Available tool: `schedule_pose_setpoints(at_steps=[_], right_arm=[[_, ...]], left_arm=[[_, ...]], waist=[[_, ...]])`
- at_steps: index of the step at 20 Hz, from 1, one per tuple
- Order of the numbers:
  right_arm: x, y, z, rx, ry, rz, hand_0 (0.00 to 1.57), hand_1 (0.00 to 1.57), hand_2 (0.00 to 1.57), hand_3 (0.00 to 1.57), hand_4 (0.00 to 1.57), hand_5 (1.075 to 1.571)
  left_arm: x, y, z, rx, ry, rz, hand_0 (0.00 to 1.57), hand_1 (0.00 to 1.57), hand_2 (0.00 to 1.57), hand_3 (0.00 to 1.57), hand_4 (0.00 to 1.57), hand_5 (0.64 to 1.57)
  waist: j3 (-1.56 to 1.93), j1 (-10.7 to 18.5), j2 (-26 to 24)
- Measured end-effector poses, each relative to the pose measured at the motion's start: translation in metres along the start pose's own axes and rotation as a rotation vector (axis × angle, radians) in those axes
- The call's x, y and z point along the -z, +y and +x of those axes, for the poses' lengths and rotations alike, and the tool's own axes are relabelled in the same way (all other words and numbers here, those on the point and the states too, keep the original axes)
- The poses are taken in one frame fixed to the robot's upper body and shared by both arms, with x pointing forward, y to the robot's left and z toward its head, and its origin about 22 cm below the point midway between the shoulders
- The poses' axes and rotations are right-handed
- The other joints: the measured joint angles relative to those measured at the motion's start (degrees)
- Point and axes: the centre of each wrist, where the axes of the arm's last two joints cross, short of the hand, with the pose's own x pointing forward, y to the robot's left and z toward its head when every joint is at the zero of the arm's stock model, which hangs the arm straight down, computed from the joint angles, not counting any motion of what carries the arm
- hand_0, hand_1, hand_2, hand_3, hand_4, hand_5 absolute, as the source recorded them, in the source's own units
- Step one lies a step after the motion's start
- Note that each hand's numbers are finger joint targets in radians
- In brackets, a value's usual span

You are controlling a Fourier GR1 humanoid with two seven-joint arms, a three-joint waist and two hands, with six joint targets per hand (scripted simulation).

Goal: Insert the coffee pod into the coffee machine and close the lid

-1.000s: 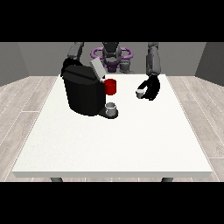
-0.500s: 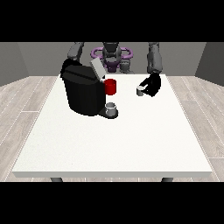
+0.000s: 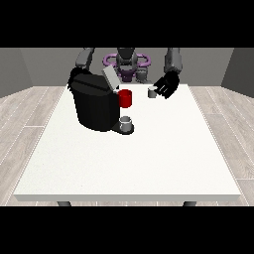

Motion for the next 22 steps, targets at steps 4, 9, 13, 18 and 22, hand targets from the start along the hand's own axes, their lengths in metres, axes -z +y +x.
schedule_pose_setpoints(at_steps=[4, 9, 13, 18, 22], right_arm=[[-0.003, 0.004, -0.001, 0.002, -0.013, 0.024, 0.00, 0.00, 0.00, 0.00, 0.48, 1.571], [-0.001, 0.010, 0.009, 0.010, -0.036, 0.061, 0.00, 0.00, 0.00, 0.00, 0.50, 1.571], [0.001, 0.018, 0.017, 0.014, -0.072, 0.074, 0.00, 0.00, 0.00, 0.00, 0.49, 1.571], [0.002, 0.027, 0.029, 0.000, -0.087, 0.091, 0.00, 0.00, 0.00, 0.00, 0.51, 1.571], [0.010, 0.028, 0.045, 0.002, -0.108, 0.093, 0.00, 0.00, 0.00, 0.00, 0.55, 1.571]], left_arm=[[0.004, 0.026, 0.002, -0.004, -0.006, 0.021, 1.26, 1.26, 1.33, 1.29, 0.54, 1.571], [0.011, 0.061, 0.011, -0.002, -0.027, 0.057, 1.25, 1.25, 1.33, 1.28, 0.54, 1.571], [0.018, 0.088, 0.025, 0.008, -0.051, 0.096, 1.02, 1.02, 1.21, 1.23, 0.50, 1.571], [0.026, 0.117, 0.045, -0.011, -0.046, 0.157, 1.24, 1.24, 1.26, 1.20, 0.48, 1.571], [0.031, 0.136, 0.061, -0.010, -0.061, 0.188, 1.26, 1.26, 1.32, 1.25, 0.52, 1.571]], waist=[[-0.01, -1.25, 0.47], [-0.01, -3.57, 1.12], [-0.01, -4.63, 1.97], [-0.02, -7.14, 3.09], [-0.02, -8.57, 4.48]])
